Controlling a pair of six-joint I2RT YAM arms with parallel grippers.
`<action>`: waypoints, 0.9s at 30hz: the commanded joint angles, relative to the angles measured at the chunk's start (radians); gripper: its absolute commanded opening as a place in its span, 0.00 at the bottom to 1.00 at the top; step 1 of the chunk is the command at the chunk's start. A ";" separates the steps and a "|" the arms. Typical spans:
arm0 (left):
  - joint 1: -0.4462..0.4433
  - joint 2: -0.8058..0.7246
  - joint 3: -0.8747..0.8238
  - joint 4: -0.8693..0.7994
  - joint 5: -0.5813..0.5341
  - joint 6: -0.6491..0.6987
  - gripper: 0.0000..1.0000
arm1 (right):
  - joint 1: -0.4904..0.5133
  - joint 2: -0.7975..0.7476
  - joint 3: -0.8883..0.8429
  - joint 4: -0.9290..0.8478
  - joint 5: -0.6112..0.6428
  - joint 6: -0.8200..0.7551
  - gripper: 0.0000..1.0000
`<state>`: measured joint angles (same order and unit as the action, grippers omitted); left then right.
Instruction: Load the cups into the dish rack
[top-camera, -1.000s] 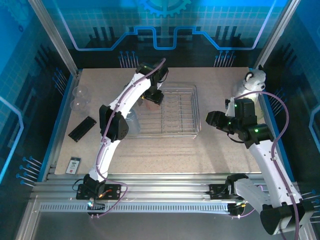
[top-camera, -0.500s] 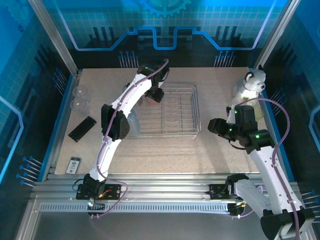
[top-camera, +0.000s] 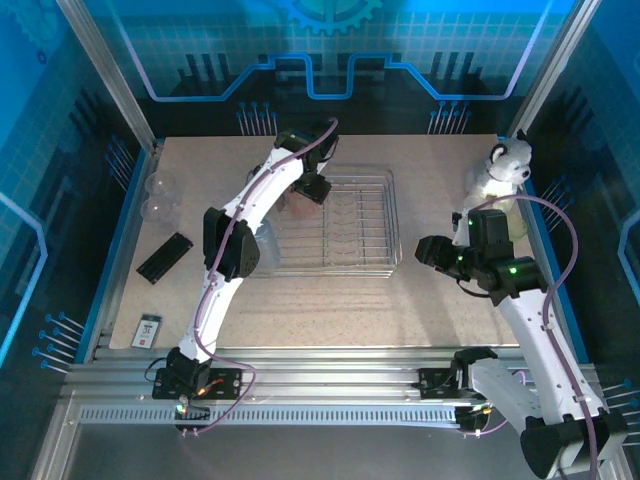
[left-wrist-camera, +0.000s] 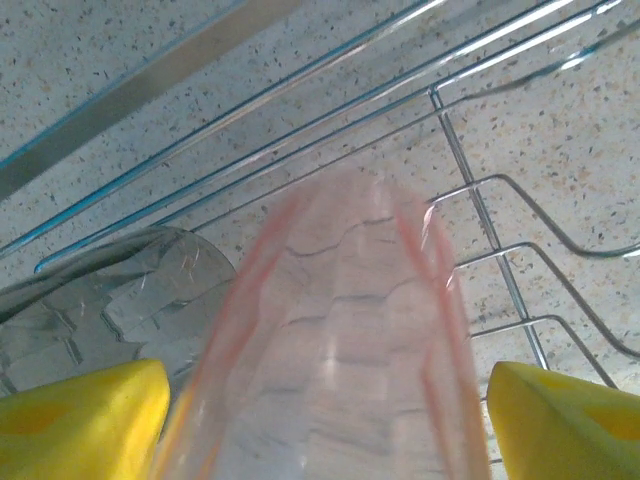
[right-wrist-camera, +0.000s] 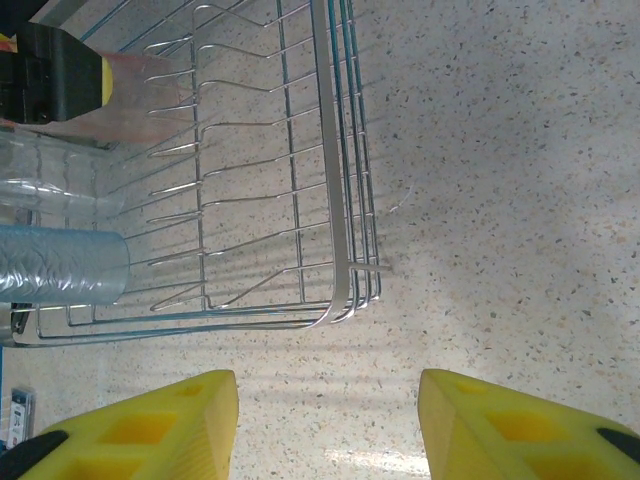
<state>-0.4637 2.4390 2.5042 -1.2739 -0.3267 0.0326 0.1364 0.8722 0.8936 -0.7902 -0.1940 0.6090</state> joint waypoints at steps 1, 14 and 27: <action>0.005 0.012 0.019 0.016 -0.016 0.009 0.83 | -0.014 -0.004 -0.036 0.002 -0.003 0.008 0.51; 0.005 -0.001 0.016 0.020 -0.038 -0.024 0.84 | -0.014 -0.006 -0.044 0.006 -0.004 0.001 0.51; 0.002 -0.560 -0.602 0.441 0.016 -0.169 0.88 | 0.076 0.056 0.104 0.048 -0.102 -0.105 0.67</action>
<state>-0.4637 2.0472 2.0083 -0.9798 -0.3244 -0.0704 0.1722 0.8833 0.9157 -0.7475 -0.2581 0.5591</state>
